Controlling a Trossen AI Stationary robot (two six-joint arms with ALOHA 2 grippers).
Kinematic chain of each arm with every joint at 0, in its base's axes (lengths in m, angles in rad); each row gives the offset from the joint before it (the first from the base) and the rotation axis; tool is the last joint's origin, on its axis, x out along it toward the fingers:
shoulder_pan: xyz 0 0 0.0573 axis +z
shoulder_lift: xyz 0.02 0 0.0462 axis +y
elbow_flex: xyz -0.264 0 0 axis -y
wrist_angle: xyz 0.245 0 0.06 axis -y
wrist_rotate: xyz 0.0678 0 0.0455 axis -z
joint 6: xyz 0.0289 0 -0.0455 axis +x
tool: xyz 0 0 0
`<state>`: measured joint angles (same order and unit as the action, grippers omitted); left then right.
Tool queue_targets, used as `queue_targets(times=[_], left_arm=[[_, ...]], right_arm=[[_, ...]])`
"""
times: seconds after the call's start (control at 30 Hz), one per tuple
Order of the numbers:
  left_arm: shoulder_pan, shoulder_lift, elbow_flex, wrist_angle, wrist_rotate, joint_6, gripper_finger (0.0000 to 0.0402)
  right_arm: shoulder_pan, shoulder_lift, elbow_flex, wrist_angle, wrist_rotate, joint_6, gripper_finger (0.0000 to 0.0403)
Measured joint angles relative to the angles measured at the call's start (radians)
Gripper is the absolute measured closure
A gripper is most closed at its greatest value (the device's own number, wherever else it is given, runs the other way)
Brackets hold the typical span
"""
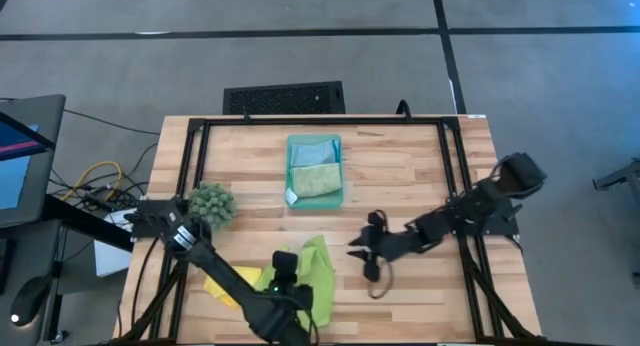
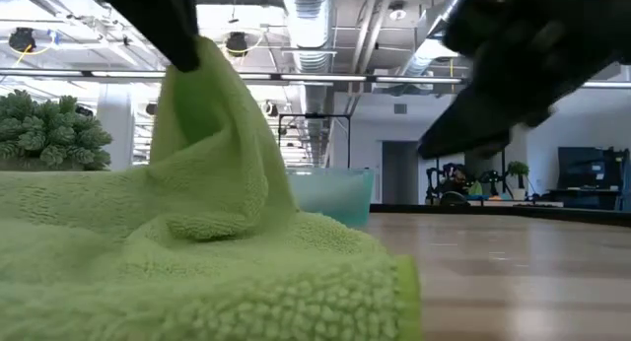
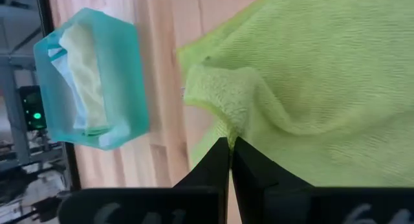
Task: Fold microfiber towels
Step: Fold the light green microfiber cloth
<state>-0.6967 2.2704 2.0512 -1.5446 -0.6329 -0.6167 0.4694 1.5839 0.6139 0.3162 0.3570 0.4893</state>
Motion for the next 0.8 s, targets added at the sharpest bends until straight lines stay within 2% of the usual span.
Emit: queue_targets(times=[0.2,0.4,0.63,0.8], left_arm=[[-0.023,0.006,-0.076,0.089,-0.001,-0.038,0.0401],[-0.026,0.006,-0.148,0.115,0.016,-0.079,0.0401],[-0.026,0.007,-0.192,0.148,0.028,-0.086,0.0401],[-0.026,0.006,-0.191,0.168,0.028,-0.086,0.0401]], right_arm=[[-0.120,0.194,0.148,-0.015,-0.046,-0.067,0.0203],[-0.187,0.314,0.282,-0.035,-0.116,-0.158,0.0183],[-0.250,0.412,0.381,-0.096,-0.211,-0.159,0.0204],[-0.248,0.439,0.412,-0.164,-0.211,-0.180,0.0260]])
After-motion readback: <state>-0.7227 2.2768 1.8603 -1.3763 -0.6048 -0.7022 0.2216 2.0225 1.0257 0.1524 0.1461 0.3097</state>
